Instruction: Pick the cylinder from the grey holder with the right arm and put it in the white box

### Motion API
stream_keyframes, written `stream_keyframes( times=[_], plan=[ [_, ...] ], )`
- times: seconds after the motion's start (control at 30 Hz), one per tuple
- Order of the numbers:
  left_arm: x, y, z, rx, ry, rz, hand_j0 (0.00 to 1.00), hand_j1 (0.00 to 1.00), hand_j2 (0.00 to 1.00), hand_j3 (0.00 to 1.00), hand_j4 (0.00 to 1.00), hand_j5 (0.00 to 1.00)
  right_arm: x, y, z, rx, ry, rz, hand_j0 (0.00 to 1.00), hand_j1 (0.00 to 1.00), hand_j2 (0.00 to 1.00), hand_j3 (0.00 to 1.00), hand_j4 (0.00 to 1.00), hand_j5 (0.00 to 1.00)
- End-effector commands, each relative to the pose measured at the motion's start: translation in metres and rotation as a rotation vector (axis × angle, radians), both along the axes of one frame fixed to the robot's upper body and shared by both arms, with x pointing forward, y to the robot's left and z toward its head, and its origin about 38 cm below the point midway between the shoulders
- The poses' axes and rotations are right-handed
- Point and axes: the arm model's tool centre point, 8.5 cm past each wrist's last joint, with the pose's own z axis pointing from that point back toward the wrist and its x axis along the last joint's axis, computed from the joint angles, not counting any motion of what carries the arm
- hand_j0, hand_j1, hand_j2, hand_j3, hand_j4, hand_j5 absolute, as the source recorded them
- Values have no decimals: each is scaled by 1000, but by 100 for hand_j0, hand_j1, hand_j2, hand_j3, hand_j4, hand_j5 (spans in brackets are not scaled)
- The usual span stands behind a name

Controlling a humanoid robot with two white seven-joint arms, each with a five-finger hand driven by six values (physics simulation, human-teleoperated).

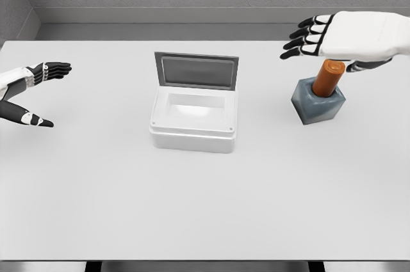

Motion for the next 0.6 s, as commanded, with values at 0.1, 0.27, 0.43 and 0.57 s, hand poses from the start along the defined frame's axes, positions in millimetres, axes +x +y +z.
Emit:
stream_keyframes(
  times=[0.1, 0.27, 0.43, 0.57],
  plan=[
    [0, 0, 0, -7, 2, 5, 100, 100, 100, 100, 100, 100, 0, 1, 0, 6, 3, 1, 100, 100, 100, 100, 100, 100],
    [7, -15, -5, -29, -5, -20, 100, 100, 100, 100, 100, 100, 21, -32, -11, -3, 29, -122, 100, 100, 100, 100, 100, 100],
    [20, -32, -19, -20, -9, -37, 100, 100, 100, 100, 100, 100, 28, -34, -26, -17, 61, -139, 100, 100, 100, 100, 100, 100],
    [27, -35, -22, -46, -13, -20, 100, 100, 100, 100, 100, 100, 34, -34, -40, -42, 82, -152, 100, 100, 100, 100, 100, 100]
  ],
)
